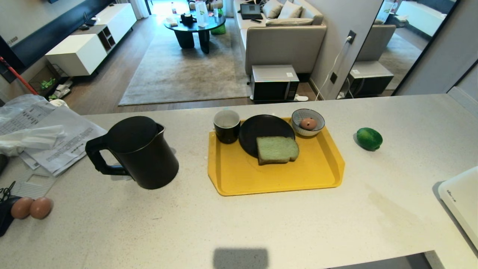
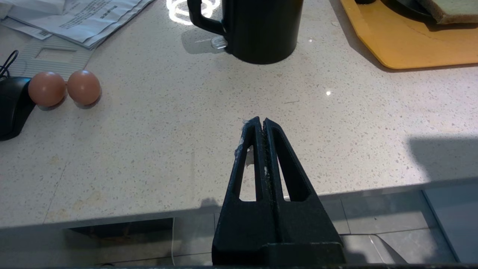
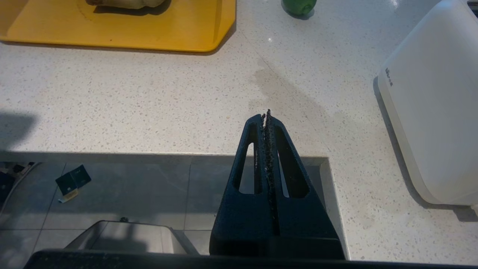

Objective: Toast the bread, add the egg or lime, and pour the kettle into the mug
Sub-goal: Put the fruit on a plate

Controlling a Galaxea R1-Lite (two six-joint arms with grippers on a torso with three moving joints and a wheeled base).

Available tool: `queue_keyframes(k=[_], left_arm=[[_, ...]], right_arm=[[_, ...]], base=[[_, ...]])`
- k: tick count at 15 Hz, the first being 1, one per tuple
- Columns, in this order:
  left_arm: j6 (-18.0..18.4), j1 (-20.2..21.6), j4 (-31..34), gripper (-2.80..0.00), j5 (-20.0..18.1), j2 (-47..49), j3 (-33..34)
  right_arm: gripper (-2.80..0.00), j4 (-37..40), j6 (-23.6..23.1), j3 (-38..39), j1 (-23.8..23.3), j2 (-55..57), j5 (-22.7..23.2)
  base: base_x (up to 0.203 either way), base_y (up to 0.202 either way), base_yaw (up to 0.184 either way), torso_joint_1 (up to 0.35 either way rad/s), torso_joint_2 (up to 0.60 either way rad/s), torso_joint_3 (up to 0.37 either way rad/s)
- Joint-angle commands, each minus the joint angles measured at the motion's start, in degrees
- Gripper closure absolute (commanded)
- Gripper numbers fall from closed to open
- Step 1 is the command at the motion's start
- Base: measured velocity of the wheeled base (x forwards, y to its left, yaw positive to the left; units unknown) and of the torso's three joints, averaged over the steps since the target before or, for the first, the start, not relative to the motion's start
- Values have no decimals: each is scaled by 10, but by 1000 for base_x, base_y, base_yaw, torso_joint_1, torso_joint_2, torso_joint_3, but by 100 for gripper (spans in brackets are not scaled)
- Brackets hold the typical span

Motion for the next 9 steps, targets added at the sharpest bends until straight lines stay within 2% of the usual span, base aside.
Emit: queue_keyframes(k=[1,9], left_arm=[[0,0,-1,0,0,0,0],[1,0,1,0,0,0,1]], right_arm=[[0,0,0,0,0,0,0],[0,0,0,0,0,0,0]], base=[[0,0,0,0,0,0],[0,0,0,0,0,0]])
